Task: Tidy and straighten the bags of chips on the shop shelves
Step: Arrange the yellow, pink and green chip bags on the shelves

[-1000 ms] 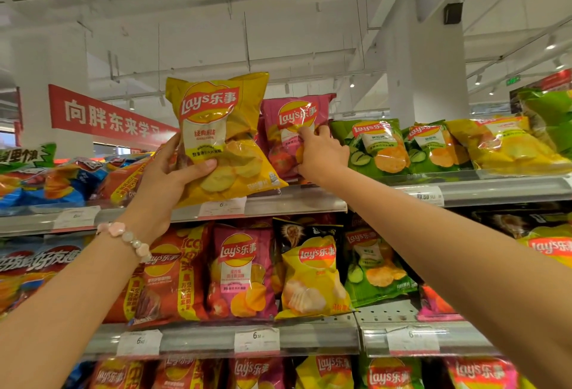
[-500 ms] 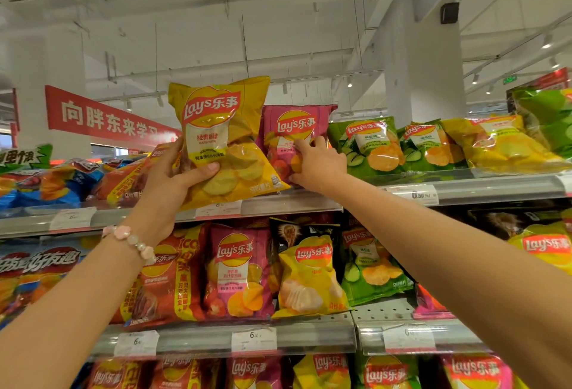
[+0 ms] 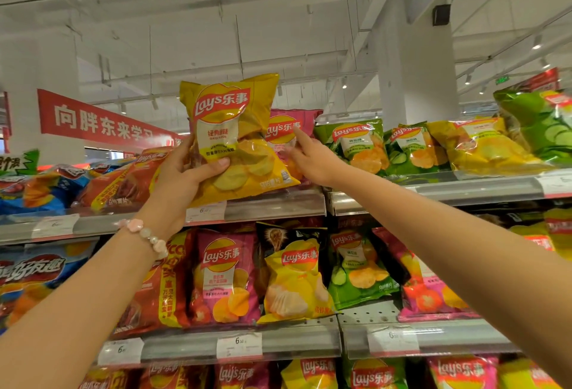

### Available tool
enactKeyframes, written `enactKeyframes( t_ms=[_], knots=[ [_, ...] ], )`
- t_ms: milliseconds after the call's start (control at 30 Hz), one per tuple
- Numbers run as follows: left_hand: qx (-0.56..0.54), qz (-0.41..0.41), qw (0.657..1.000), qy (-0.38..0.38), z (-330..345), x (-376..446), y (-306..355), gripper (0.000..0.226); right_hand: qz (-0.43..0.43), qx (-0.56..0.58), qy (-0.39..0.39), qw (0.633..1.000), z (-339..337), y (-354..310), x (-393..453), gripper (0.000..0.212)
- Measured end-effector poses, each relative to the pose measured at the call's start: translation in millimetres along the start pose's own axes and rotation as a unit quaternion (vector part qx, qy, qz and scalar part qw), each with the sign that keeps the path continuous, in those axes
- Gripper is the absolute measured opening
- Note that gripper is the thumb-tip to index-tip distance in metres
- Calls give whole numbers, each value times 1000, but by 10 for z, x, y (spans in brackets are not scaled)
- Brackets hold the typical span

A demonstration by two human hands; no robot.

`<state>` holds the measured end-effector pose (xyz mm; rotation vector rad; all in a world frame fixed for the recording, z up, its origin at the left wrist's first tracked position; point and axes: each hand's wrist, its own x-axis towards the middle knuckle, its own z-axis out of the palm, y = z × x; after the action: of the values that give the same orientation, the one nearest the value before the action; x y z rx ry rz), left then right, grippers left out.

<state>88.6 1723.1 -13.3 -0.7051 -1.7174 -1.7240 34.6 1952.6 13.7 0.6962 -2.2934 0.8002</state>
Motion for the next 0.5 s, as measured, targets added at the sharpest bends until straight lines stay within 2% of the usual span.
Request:
enactKeyframes(
  t_ms=[133,267,400,433,500],
  knots=[
    [-2,2,1000,-12,302,66,25,87,-19,177,86,980,-261,-14,-146,53],
    [2,16,1000,-18,729,105,-6,89,1,283,34,959,-519,4,-271,63],
    [15,24,999,-30,1182,159,-38,100,49,289,32,955,-772,129,-314,96],
    [18,26,999,-28,1293,168,-49,102,58,282,37,957,-833,165,-324,100],
    [26,31,999,-23,1528,171,-70,98,68,270,51,959,-951,247,-335,95]
  ],
)
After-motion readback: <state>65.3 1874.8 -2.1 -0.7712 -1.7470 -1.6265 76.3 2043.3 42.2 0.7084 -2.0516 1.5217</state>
